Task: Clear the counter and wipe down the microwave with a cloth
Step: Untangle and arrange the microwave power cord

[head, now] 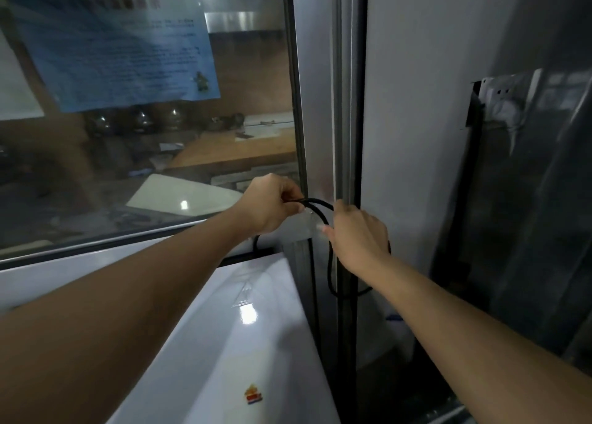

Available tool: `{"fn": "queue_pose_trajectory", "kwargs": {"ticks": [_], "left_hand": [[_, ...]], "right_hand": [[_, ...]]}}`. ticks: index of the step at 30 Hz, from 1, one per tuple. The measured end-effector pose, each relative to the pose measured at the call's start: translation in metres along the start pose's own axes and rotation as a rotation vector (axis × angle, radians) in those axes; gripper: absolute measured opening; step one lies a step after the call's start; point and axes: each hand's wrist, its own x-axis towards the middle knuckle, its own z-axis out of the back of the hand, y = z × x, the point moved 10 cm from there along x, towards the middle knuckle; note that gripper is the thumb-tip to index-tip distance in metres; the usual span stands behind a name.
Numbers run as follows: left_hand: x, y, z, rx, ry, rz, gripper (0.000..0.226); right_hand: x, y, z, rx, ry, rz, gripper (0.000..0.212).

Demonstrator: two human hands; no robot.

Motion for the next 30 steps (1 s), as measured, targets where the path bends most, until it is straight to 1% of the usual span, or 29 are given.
{"fn": "queue_pose_trajectory", "kwargs": {"ticks": [4,6,9,12,16,18,23,27,30], "left_hand": [[-0.003,-0.003,-0.007,0.012,0.034,-0.002,0.008],[-0.004,-0.004,-0.009,0.008,0.051,0.001,0.013],[-0.007,0.000,-0.003,0.025,0.038,0.014,0.017],[-0.016,0.011,0.006,0.022,0.057,0.029,0.020],[-0.029,0.026,0.006,0.230,0.153,0.013,0.022],[-0.032,0.025,0.003,0.302,0.167,-0.024,0.024],[-0.036,0.019,0.010,0.281,0.123,-0.042,0.021],[-0.042,0.024,0.003,0.255,0.203,-0.004,0.029],[-0.041,0.030,0.004,0.267,0.202,0.039,0.033]], "right_hand": [[0.002,0.000,-0.006,-0.144,0.040,0.019,0.029],[0.004,-0.002,-0.010,-0.142,0.105,-0.004,0.027],[0.003,-0.005,-0.016,-0.093,0.196,-0.046,0.025],[0.000,-0.011,-0.013,-0.012,0.221,-0.107,0.023],[-0.006,-0.006,-0.004,0.090,0.213,-0.136,0.023],[-0.010,-0.004,-0.004,0.119,0.236,-0.158,0.022],[-0.018,-0.020,-0.005,0.255,0.259,-0.273,0.018],[-0.019,-0.025,-0.003,0.285,0.235,-0.267,0.017],[-0.012,-0.028,-0.006,0.326,0.224,-0.263,0.018]]}}
